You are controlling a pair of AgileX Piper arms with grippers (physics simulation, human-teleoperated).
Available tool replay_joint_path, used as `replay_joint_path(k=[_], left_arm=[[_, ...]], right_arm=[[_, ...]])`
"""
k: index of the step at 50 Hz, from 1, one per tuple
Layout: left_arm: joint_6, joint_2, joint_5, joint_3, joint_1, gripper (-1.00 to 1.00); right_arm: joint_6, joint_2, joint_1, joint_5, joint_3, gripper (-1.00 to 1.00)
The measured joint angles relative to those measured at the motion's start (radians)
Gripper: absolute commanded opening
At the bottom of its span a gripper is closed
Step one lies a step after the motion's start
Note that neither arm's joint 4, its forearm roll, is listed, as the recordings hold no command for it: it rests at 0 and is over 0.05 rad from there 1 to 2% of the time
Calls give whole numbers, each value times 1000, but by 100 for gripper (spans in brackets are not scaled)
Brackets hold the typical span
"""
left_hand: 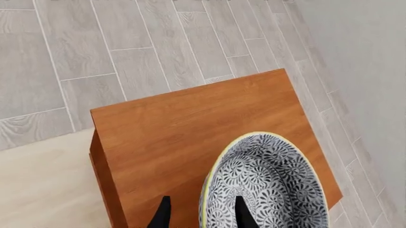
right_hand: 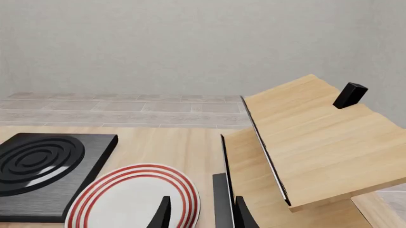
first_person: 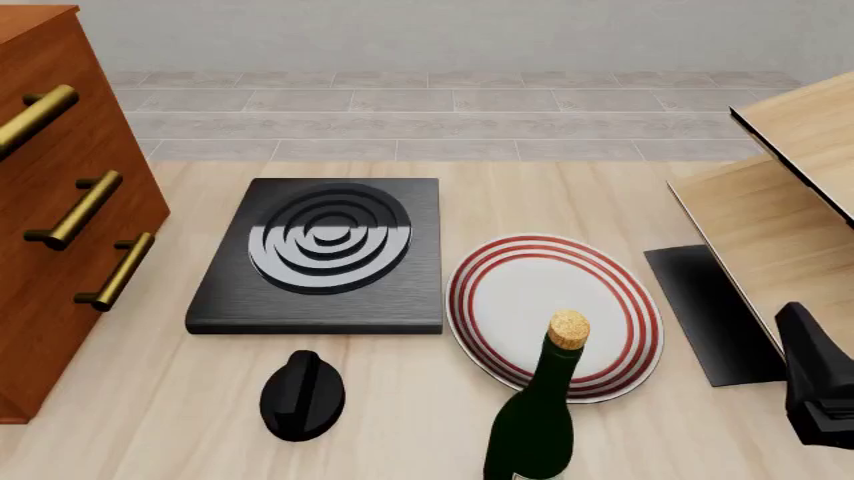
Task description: Put the bowl on the top of the cabinet.
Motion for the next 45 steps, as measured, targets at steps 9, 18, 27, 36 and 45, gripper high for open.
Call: replay_joint_path(k=[9,18,27,36,45], left_arm=[[-2,-13,-5,2,4,100],[-7,-39,-4,-2,-8,100],[-15,-81,6,-2,-33,100],[-22,-141,22,0,-58,100],[-32,-217,36,11,-65,100]], right_arm=[[-4,5,2,-3,-1,100],[-8,9,4,-5,-2,100],[-11,7,6,0,-4,100],[-13,5,7,2,-4,100],[-14,3,8,3,-3,100]])
